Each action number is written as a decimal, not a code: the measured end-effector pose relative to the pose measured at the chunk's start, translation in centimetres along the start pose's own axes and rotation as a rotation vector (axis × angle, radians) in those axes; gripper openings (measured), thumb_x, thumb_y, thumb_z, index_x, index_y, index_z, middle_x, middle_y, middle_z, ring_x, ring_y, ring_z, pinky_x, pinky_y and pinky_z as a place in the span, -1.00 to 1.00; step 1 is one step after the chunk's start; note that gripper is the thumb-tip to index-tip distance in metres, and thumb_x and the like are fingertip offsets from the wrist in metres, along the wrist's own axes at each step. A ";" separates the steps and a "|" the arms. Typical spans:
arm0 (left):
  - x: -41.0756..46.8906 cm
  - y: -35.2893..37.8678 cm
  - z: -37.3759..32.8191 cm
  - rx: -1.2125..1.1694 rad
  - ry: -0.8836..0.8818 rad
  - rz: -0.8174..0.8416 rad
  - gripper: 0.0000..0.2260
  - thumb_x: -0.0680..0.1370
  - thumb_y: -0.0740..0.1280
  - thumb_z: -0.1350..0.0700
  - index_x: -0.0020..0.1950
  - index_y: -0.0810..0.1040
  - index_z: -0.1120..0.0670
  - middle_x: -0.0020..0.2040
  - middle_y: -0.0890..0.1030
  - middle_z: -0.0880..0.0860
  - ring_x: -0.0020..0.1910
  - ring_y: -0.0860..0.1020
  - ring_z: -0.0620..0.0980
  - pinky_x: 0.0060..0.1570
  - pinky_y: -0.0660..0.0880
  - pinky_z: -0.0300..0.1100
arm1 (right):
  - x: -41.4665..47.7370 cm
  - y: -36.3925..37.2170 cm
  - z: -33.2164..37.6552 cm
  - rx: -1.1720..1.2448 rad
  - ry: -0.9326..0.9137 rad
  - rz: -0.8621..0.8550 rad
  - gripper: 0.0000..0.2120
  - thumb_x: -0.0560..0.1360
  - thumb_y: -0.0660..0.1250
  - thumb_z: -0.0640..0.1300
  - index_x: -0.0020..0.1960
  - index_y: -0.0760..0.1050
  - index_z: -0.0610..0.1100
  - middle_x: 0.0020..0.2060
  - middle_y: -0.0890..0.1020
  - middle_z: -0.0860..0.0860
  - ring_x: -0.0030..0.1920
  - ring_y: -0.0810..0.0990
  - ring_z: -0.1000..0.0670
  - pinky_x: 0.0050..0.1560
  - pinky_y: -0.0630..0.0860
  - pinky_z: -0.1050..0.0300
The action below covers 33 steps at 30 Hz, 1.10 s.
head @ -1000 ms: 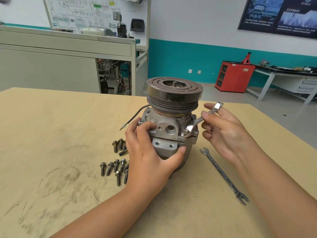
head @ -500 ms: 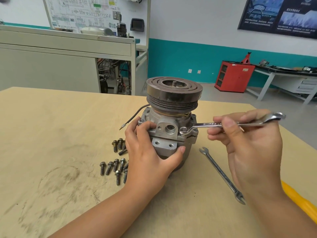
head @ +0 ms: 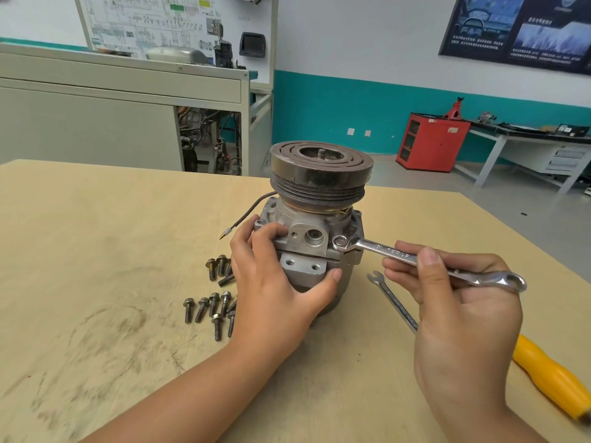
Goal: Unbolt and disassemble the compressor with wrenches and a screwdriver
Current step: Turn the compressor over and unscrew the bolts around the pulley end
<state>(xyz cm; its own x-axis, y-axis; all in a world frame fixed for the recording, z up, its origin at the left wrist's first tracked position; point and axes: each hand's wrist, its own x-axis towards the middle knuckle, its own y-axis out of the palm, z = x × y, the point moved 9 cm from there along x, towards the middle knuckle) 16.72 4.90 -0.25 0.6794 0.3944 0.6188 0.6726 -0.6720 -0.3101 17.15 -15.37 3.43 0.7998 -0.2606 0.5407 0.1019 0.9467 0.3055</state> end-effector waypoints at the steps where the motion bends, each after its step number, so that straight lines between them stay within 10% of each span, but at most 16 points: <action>1: 0.0 0.0 0.0 0.001 0.002 -0.001 -0.41 0.25 0.41 -0.22 0.08 0.09 -0.35 0.36 0.15 -0.03 0.41 0.12 -0.11 0.21 0.04 -0.50 | 0.2 -0.2 -0.4 0.018 0.041 -0.020 -0.90 0.46 0.29 -0.18 -0.14 0.37 -0.17 -0.18 0.70 -0.04 -0.26 0.70 -0.08 -0.24 0.62 0.20; 26: -0.1 0.1 0.0 0.001 -0.017 0.016 -0.40 0.23 0.39 -0.28 0.07 0.06 -0.37 0.32 0.13 -0.10 0.38 0.14 -0.11 0.19 0.06 -0.54 | 7.1 6.5 -8.3 0.012 0.641 0.278 -0.80 0.61 0.10 -0.34 0.21 0.37 -0.30 -0.47 0.54 -0.03 -0.63 0.35 0.14 -0.66 0.23 0.33; 33: -0.1 0.1 -0.1 0.014 0.005 0.021 -0.44 0.22 0.29 -0.35 0.08 0.06 -0.37 0.25 0.08 -0.22 0.40 0.12 -0.10 0.23 0.14 -0.37 | 8.1 4.9 -6.5 0.290 0.580 0.077 -0.85 0.62 0.06 -0.32 -0.06 0.33 -0.14 -0.45 0.51 -0.04 -0.63 0.34 0.11 -0.64 0.22 0.33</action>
<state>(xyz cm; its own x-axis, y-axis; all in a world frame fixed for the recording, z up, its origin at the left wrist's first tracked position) 16.70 4.74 -0.26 0.6921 0.3767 0.6158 0.6621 -0.6711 -0.3336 28.02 -11.60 4.24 0.9961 0.0275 0.0834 -0.0674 0.8482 0.5253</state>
